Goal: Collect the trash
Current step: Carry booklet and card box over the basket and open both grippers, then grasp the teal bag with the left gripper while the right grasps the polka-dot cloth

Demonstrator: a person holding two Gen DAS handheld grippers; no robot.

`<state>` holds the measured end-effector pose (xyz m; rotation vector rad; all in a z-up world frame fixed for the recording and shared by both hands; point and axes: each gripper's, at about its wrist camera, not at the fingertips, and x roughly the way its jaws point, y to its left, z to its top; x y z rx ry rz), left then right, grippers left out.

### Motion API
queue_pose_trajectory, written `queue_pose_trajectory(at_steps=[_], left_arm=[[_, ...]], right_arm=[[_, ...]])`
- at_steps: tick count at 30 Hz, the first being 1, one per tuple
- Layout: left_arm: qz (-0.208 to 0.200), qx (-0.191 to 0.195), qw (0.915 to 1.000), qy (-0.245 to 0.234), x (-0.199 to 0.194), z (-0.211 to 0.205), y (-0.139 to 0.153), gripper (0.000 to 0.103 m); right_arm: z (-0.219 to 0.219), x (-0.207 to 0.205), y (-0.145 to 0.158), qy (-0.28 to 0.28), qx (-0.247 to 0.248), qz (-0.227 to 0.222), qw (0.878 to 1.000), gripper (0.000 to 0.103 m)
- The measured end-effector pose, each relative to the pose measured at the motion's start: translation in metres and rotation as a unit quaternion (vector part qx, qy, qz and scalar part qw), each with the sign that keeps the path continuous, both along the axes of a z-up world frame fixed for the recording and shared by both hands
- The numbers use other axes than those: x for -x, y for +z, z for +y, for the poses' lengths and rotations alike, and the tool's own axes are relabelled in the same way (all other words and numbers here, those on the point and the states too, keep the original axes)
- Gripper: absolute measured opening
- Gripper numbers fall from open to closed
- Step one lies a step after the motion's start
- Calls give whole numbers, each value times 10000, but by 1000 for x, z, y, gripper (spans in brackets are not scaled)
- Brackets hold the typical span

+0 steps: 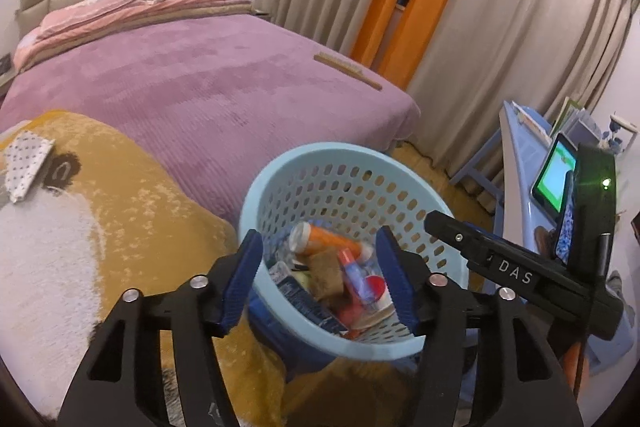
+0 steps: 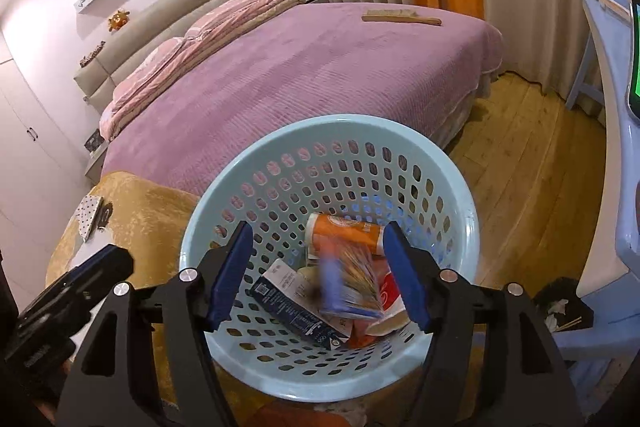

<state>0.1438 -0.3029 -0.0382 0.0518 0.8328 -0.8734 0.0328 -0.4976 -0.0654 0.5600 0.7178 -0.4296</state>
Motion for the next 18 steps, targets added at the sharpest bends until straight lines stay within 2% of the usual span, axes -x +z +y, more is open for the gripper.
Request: queue_pose_trajectory(at_steps=[5, 10, 14, 18], left_arm=[[-40, 274, 9994, 195, 2, 32, 18, 60], [-56, 536, 9968, 585, 1, 73, 34, 60], [-121, 663, 9920, 1068, -4, 119, 43, 60], [-230, 603, 9845, 1633, -14, 168, 47, 60]], right_arm=[[14, 3, 14, 133, 75, -157, 9998, 64], [51, -4, 34, 548, 266, -372, 9974, 64], [83, -15, 44, 927, 382, -476, 9938, 64], [123, -34, 47, 1416, 374, -569, 9876, 64]])
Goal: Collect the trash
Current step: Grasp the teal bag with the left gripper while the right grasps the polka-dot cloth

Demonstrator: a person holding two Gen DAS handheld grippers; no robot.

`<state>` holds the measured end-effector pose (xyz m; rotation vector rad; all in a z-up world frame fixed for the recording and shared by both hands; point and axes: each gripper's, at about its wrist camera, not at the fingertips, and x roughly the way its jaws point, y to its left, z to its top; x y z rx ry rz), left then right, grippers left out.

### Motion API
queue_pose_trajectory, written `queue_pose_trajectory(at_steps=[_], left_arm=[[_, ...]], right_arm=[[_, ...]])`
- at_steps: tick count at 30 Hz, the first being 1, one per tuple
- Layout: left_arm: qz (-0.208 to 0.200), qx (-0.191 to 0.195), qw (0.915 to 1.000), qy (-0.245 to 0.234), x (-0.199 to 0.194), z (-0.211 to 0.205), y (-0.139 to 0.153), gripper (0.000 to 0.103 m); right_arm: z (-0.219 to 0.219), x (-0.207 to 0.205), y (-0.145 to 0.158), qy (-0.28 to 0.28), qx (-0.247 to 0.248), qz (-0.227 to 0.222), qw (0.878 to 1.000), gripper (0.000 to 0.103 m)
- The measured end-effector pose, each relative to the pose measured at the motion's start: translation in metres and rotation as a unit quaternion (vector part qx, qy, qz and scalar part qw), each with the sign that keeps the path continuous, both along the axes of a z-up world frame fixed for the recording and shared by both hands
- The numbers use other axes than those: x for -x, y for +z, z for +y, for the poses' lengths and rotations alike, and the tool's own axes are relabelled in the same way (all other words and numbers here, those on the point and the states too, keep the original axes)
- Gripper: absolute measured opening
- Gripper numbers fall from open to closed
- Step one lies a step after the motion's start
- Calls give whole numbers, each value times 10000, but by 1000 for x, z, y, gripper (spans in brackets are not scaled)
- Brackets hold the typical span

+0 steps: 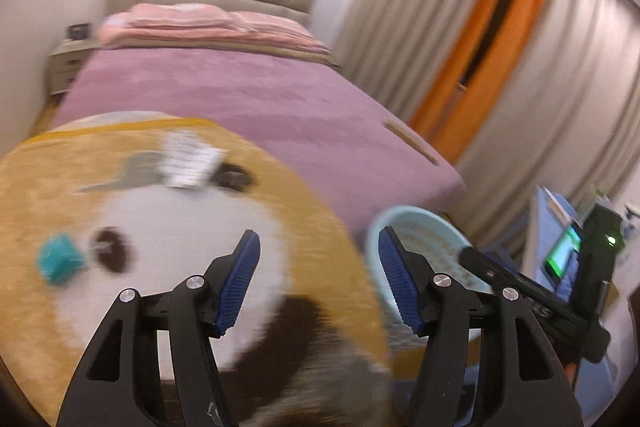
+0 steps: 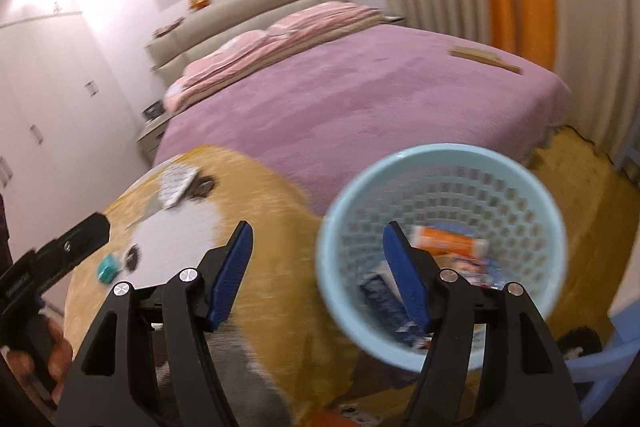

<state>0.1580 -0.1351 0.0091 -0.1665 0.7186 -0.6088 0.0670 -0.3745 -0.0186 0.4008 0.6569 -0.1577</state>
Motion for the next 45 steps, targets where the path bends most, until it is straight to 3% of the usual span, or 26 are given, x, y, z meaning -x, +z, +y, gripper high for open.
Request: queue_pose_trajectory(at_steps=[3, 7, 10, 13, 17, 20, 26, 32, 36, 45], left_arm=[[-47, -144, 9986, 503, -9, 43, 0, 64], [-30, -547, 9902, 1288, -27, 99, -12, 71], [67, -667, 9861, 1518, -41, 129, -24, 72], [140, -697, 9857, 1528, -56, 148, -38, 82], [309, -743, 9882, 1305, -67, 154, -59, 82], [317, -939, 9860, 1338, -73, 152, -71, 82], [285, -972, 9859, 1334, -76, 150, -81, 81], [551, -532, 9866, 1444, -80, 167, -87, 77], [566, -481, 9870, 1426, -80, 169, -88, 74], [552, -928, 9823, 1531, -82, 154, -89, 68]], right_arm=[[30, -16, -3, 361, -60, -10, 9993, 64], [75, -43, -5, 816, 39, 15, 9967, 64], [102, -66, -2, 1078, 123, -10, 9941, 64], [126, -94, -1, 1217, 241, 19, 9923, 64], [145, -131, -5, 1253, 409, 10, 9913, 64], [153, -158, -13, 1221, 473, 152, 9913, 64], [151, -205, -31, 1152, 370, 439, 9917, 59], [155, -241, -51, 1117, 263, 728, 9907, 55], [160, -263, -66, 1035, 351, 999, 9890, 55], [185, -266, -68, 1198, 983, 1058, 9822, 12]])
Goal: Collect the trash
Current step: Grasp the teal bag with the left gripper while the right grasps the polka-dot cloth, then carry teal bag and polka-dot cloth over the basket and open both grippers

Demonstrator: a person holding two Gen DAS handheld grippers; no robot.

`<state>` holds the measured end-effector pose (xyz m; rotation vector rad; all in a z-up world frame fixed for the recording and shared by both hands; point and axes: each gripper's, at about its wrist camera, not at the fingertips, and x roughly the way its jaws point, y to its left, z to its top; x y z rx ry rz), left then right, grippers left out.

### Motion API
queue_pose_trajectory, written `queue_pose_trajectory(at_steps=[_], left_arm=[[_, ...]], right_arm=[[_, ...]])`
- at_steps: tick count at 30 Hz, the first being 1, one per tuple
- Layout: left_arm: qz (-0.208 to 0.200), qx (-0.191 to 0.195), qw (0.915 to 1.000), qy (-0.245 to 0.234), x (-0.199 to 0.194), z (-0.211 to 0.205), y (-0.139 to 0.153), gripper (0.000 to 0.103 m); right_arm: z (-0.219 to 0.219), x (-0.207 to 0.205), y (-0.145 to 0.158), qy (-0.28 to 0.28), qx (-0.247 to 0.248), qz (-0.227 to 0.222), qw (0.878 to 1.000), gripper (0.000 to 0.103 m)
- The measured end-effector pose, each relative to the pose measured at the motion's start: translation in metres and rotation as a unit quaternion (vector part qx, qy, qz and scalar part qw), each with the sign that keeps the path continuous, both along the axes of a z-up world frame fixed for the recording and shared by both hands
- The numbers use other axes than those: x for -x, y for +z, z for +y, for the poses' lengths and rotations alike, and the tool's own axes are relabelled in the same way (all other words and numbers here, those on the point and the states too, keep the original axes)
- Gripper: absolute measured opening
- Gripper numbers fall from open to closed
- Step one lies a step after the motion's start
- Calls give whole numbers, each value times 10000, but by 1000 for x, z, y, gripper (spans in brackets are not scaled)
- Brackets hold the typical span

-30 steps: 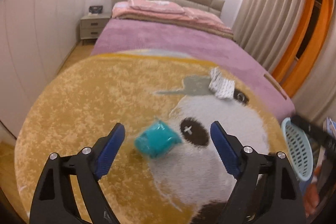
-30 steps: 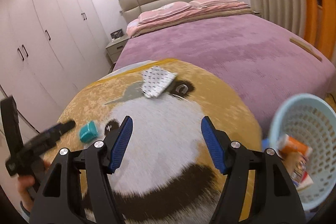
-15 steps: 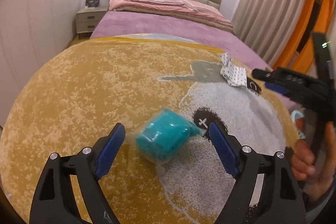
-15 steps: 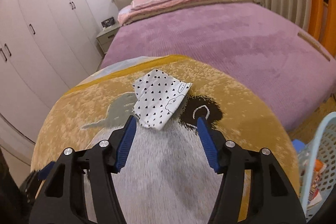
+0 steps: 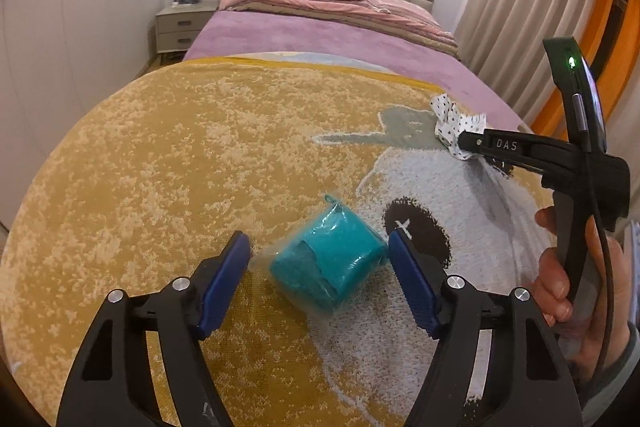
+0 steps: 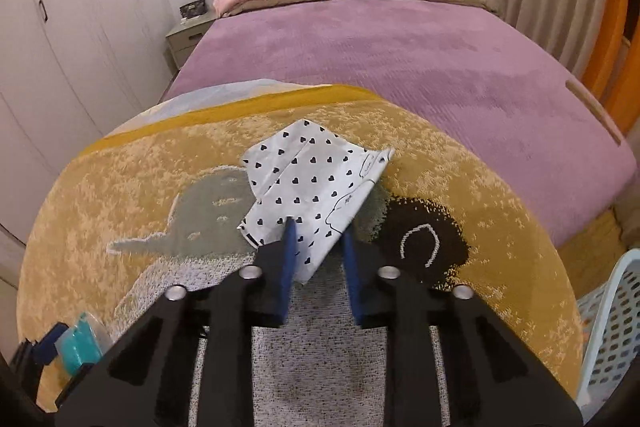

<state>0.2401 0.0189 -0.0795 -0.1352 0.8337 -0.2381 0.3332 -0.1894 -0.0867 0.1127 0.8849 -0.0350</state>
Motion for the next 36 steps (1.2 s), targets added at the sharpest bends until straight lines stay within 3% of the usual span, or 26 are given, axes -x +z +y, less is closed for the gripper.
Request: queue_pose_trajectory(at_steps=[7, 19, 26, 36], left_arm=[[-19, 113, 9999, -29, 0, 4, 0, 55], [-326, 217, 9989, -273, 15, 4, 12, 50], [-707, 225, 9937, -841, 50, -31, 48, 50], [-986, 505, 9813, -1576, 85, -106, 87, 50]], right_arm=[[-1, 20, 10, 126, -118, -362, 9992, 3], [-33, 84, 26, 100, -905, -417, 9950, 2], [-73, 135, 46, -72, -1175, -658, 9909, 2], [-165, 214, 72, -624, -1685, -901, 9796, 2]])
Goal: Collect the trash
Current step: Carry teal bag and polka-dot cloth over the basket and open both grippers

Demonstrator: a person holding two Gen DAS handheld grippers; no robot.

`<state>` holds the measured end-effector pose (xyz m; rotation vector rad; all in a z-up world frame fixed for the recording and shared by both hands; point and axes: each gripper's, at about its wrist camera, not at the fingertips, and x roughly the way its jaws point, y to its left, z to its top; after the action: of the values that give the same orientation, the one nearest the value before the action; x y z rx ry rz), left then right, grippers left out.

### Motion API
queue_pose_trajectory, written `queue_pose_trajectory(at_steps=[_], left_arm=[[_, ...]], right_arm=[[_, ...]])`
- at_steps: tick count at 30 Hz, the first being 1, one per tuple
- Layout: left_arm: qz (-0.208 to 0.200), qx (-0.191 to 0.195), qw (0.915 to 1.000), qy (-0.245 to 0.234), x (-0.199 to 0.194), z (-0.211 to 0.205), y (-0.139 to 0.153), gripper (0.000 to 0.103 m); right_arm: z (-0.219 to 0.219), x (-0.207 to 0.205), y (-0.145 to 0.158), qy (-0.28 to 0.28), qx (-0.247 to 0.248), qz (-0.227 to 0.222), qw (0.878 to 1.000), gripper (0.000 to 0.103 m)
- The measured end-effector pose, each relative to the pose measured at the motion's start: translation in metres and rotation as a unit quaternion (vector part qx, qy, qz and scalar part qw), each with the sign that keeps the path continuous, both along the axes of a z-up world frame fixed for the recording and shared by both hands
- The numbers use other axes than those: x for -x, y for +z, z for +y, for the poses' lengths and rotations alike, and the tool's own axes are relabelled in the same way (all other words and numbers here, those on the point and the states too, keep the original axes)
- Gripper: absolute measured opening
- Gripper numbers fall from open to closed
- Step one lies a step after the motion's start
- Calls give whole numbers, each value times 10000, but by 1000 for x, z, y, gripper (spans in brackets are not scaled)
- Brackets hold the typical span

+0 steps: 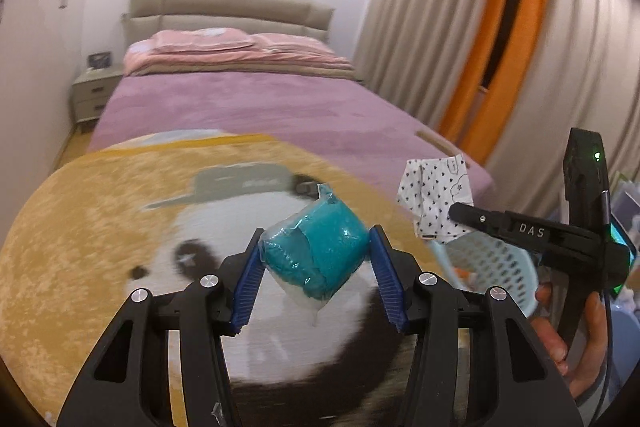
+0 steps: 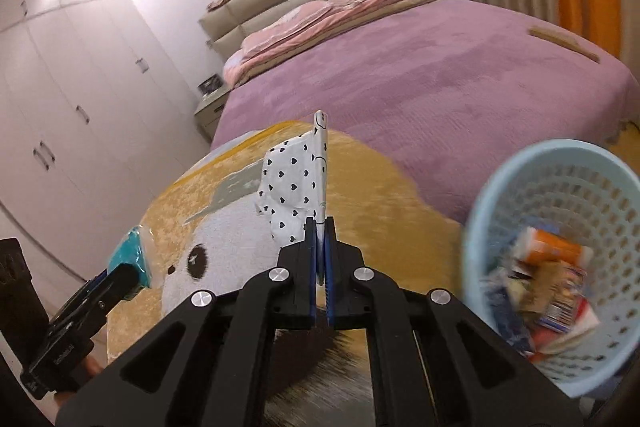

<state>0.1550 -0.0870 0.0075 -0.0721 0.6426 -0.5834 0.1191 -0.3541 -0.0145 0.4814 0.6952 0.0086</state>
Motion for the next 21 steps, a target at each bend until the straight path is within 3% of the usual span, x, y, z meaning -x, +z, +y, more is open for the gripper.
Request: queue_pose_trajectory(at_steps=[10, 15, 21], left_arm=[[46, -38, 9966, -819, 16, -100, 7, 50], [342, 17, 9920, -1218, 16, -152, -7, 50], [460, -113, 9865, -1569, 21, -204, -24, 50]], right_arm=[[-85, 77, 13, -1080, 303, -179, 9935, 2], [-129, 105, -2, -1690, 194, -46, 9854, 2], [-154, 114, -24, -2010, 111, 205, 9793, 2]])
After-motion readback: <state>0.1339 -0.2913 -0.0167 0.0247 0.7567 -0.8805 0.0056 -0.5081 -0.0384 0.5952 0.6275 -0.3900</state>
